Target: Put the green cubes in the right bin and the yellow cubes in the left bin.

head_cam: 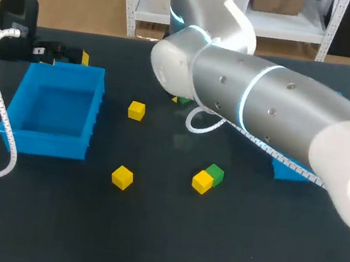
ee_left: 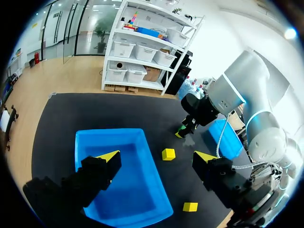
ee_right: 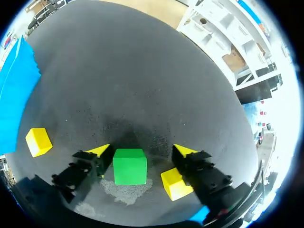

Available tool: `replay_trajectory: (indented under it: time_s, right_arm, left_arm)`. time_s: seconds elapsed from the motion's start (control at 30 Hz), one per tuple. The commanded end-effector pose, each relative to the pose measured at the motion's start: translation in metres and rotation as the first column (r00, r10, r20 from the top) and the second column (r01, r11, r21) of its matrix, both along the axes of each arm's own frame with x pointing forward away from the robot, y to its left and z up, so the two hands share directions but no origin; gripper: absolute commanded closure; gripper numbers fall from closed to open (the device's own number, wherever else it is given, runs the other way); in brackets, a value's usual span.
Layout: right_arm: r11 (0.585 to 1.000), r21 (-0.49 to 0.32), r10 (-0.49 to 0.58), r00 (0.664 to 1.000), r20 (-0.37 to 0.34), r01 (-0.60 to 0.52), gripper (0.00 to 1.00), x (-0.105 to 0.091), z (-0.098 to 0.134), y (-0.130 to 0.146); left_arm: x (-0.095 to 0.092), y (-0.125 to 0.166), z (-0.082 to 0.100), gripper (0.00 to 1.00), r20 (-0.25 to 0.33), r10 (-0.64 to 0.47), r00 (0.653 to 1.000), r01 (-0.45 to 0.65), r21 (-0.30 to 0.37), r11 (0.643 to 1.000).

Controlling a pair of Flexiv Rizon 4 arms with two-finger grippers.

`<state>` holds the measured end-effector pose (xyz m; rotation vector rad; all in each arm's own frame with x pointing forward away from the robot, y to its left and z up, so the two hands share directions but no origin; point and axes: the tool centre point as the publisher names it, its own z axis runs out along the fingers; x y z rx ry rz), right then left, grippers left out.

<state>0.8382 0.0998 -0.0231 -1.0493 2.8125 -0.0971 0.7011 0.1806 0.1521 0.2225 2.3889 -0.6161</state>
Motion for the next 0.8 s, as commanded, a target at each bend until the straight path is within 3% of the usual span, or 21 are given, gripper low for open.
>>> replay_trajectory:
  time_s: [0.03, 0.33, 0.63, 0.8]
  right_arm:
    - [1.0, 0.0, -0.004, 1.0, 0.003, 0.004, 1.0, -0.006, -0.003, -0.006]
    - [1.0, -0.021, -0.014, 0.999, 0.033, 0.015, 1.0, -0.012, 0.019, -0.02]
    - [0.998, 0.028, -0.062, 0.989, 0.138, 0.058, 1.0, -0.027, 0.082, -0.05]
    - [0.991, 0.061, -0.129, 0.973, 0.192, 0.119, 1.0, -0.035, 0.116, -0.081]
  left_arm:
    - [-0.001, 0.002, -0.002, 0.0, 0.007, -0.006, 1.0, 0.006, -0.01, 1.0]
    - [-0.001, 0.002, -0.002, 0.0, 0.007, -0.006, 1.0, 0.006, -0.01, 1.0]
    - [-0.001, 0.002, -0.002, 0.0, 0.007, -0.006, 1.0, 0.006, -0.01, 1.0]
    - [-0.001, 0.002, -0.002, 0.0, 0.007, -0.006, 1.0, 0.006, -0.01, 1.0]
